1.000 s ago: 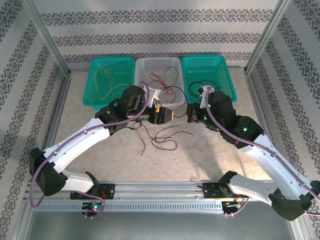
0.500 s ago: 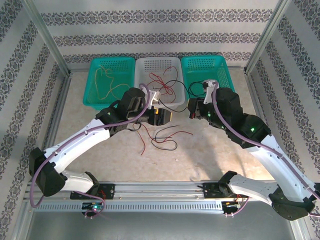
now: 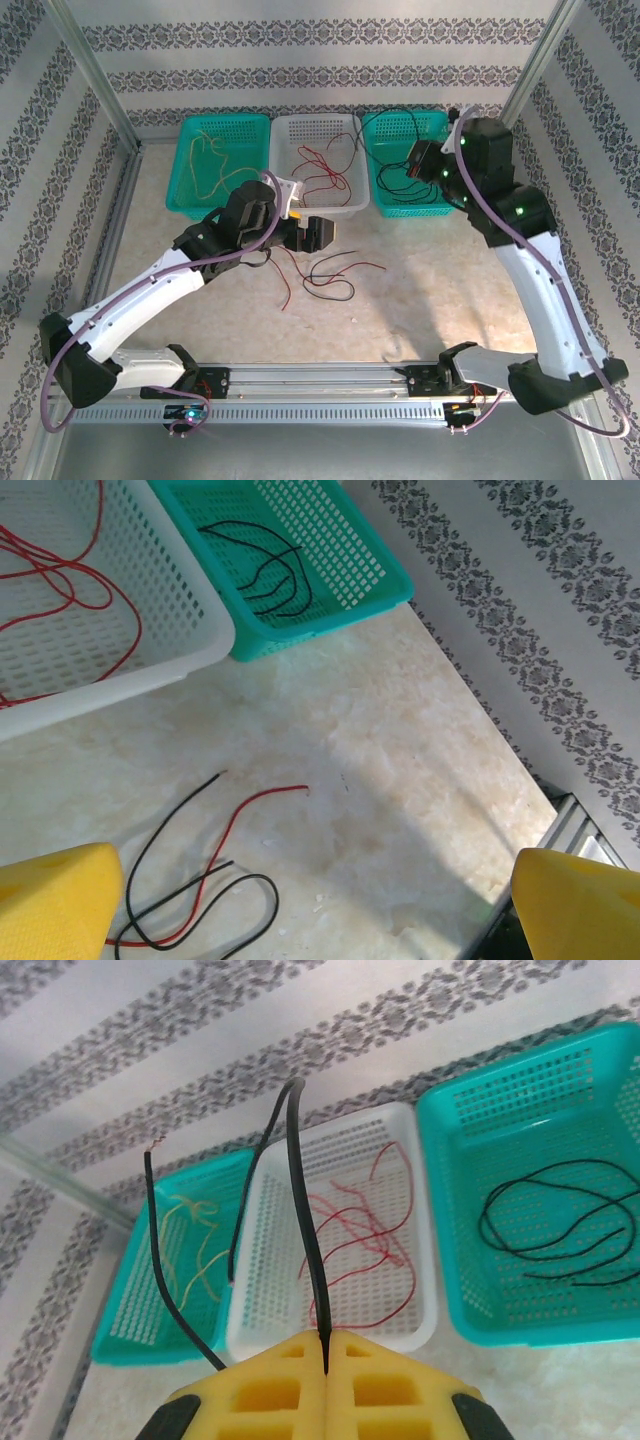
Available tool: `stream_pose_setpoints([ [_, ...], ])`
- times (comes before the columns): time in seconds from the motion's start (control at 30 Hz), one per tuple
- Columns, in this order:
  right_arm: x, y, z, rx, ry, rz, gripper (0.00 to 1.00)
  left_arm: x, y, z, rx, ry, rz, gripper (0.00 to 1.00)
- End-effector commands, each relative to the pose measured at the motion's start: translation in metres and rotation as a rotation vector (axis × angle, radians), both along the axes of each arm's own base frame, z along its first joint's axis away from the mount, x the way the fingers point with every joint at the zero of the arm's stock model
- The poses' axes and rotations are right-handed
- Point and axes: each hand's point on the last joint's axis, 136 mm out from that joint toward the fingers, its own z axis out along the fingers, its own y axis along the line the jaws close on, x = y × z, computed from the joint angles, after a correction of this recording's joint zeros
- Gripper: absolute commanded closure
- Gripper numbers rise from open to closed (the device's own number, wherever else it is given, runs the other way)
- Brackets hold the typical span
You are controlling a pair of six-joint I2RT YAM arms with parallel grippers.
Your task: Untangle the cables
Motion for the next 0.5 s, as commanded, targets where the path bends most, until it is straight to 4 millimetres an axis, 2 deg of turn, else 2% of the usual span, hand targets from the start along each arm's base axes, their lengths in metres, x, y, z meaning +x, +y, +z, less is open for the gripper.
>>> stream_pose_setpoints([
  [0.0,0.020,-0.015,-0.003,-0.001,0.032,-0.015,1.00,-0.002,0.010,-0.010,0.076,-0.014,0.019,0.00],
  [0.17,0.066,-0.046,-0.023,0.033,0.097,-0.091,1.00,0.005,0.016,-0.021,0.144,-0.011,0.029,0.06],
  [0.33,0.110,-0.077,-0.060,0.015,0.173,-0.181,1.00,0.020,0.028,-0.028,0.173,-0.004,0.094,0.10],
  [0.37,0.116,-0.084,-0.067,0.017,0.189,-0.199,0.97,0.024,0.032,-0.030,0.176,0.004,0.115,0.11],
  [0.43,0.130,-0.098,-0.083,0.021,0.227,-0.234,0.78,0.033,0.042,-0.036,0.183,0.028,0.172,0.13],
  [0.47,0.134,-0.105,-0.090,0.023,0.246,-0.250,0.71,0.036,0.046,-0.039,0.182,0.042,0.189,0.13],
])
